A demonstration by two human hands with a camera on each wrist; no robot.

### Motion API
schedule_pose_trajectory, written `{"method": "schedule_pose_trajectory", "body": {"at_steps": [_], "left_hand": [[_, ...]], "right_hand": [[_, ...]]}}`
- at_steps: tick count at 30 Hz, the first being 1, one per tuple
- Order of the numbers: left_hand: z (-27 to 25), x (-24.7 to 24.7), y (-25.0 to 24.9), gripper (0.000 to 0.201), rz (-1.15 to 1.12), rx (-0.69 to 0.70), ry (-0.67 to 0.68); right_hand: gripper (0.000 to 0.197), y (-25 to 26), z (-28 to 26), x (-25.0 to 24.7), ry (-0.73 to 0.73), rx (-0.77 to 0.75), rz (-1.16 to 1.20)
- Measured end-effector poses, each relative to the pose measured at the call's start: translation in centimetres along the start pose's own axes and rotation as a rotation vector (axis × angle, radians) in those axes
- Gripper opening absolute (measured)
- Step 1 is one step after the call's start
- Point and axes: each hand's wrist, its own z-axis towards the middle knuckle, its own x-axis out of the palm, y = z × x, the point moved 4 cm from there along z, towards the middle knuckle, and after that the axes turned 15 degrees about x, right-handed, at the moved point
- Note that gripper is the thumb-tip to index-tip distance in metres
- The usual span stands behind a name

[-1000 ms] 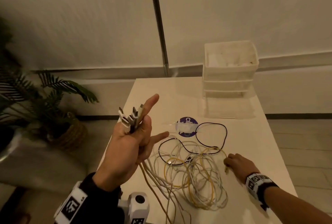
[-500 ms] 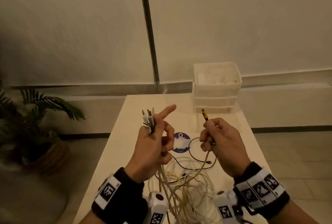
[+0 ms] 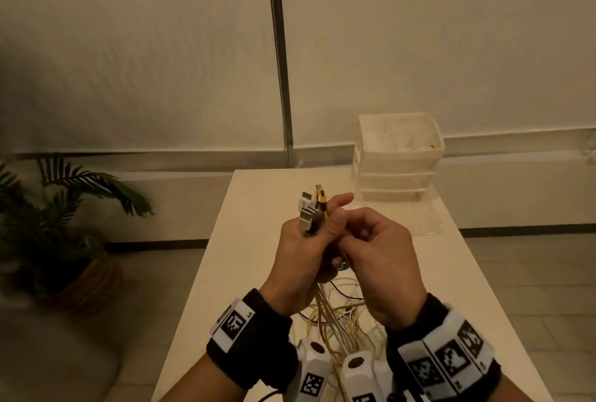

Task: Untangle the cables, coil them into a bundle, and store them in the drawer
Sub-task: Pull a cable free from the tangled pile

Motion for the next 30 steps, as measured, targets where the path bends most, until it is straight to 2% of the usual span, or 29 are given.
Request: {"method": "schedule_pose_trajectory", "body": {"at_steps": [2,7,12,17,19,21,24,26,28,30], "left_hand": [[0.0,-0.3,0.1,0.032,-0.01,-0.008,0.013],[0.0,-0.7,0.3,0.029,-0.017,-0.044,0.02],[-0.3,-1.0,-0.2,0.046,0.001,-0.054,0.04],[0.3,-2.2,-1.3,0.051,0.132,0.054,-0.067],[1.0,-3.5,-2.1,0.054,0.178,0.127,-0.118],[1.6,-4.6,-3.1,0.056,0.119,0.184,-0.162],[2.0,-5.8,-4.5,0.054,-0.085,0.144,-0.197],[2.1,-6.2,-5.3,0.053,-0.191,0.113,-0.187],[2.2,-7.1,-6.2,0.05,-0.182,0.144,-0.218],[2.3,-8.4,-7.4,0.049,-0.077,0.218,-0.256]], "right_hand": [[0.022,-0.2,-0.3,0.3,-0.051,-0.045,-0.049],[0.022,-0.3,-0.8,1.1,-0.092,-0.061,-0.047],[0.028,-0.2,-0.7,1.2,-0.109,-0.042,-0.089],[0.023,-0.6,-0.5,1.5,-0.083,-0.076,-0.295],[0.016,-1.3,-0.6,1.6,-0.035,-0.058,-0.386],[0.002,-1.9,-0.8,1.4,0.033,-0.075,-0.489],[0.018,-2.8,-0.9,0.7,0.149,-0.111,-0.586],[0.026,-3.2,-0.9,0.3,0.265,-0.05,-0.601],[0.031,-3.5,-0.7,-0.3,0.39,0.024,-0.596],[0.033,-3.6,-0.4,-1.3,0.434,0.05,-0.606]]}}
